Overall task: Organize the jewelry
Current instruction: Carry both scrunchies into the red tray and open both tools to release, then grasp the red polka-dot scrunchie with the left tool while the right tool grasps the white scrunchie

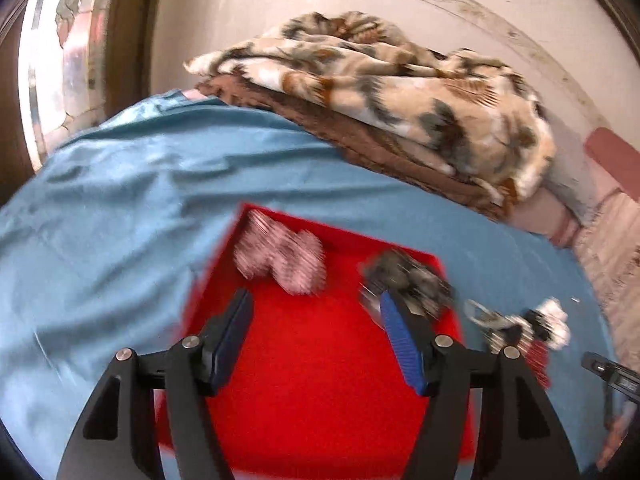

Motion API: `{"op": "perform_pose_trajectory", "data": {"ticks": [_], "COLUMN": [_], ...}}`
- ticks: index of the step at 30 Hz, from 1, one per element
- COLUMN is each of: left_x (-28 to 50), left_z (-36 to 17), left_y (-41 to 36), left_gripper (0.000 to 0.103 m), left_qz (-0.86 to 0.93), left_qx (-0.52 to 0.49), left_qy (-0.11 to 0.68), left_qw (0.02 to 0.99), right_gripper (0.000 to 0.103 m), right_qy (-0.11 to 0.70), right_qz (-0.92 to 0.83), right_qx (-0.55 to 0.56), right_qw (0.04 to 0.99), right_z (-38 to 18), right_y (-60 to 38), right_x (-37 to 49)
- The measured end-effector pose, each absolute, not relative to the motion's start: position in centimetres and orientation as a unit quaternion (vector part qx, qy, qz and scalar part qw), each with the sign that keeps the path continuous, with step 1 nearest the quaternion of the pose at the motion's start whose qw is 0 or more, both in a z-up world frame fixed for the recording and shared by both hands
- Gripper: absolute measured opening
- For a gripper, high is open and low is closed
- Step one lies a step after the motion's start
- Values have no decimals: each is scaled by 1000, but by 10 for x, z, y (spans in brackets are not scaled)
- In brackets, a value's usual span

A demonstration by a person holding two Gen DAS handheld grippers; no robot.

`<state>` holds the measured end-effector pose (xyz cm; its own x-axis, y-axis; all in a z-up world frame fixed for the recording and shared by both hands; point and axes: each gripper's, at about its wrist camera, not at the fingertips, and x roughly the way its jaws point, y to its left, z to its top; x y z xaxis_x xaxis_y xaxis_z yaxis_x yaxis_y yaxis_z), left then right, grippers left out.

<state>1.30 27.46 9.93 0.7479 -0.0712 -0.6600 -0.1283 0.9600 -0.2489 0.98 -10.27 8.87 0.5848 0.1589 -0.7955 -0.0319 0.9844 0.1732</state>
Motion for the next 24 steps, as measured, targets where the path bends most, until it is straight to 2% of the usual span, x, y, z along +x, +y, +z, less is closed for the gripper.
{"op": "perform_pose_trajectory", "data": {"ticks": [4,8,17,24], "left_x": [-14,-18,12,46], "left_z": [105,114,95,59], "left_y": [237,177,22,-31], "left_gripper": [65,65,64,62], "left_qz": [-11,-46,-176,-182], "left_qx": [-157,-118,-12,7], "left_qy": [365,379,428,460], "left_qw": [918,917,886,869], "right_gripper": [55,55,55,55], "right_qy": [460,462,452,452], "right_qz": [17,7,35,43], "right_qx": [94,129,157,155], "right_qw": [883,877,877,878], "right_z": [73,57,36,28], "right_y": [-170,-211,-226,-227], "right_x": [-9,-14,13,62]}}
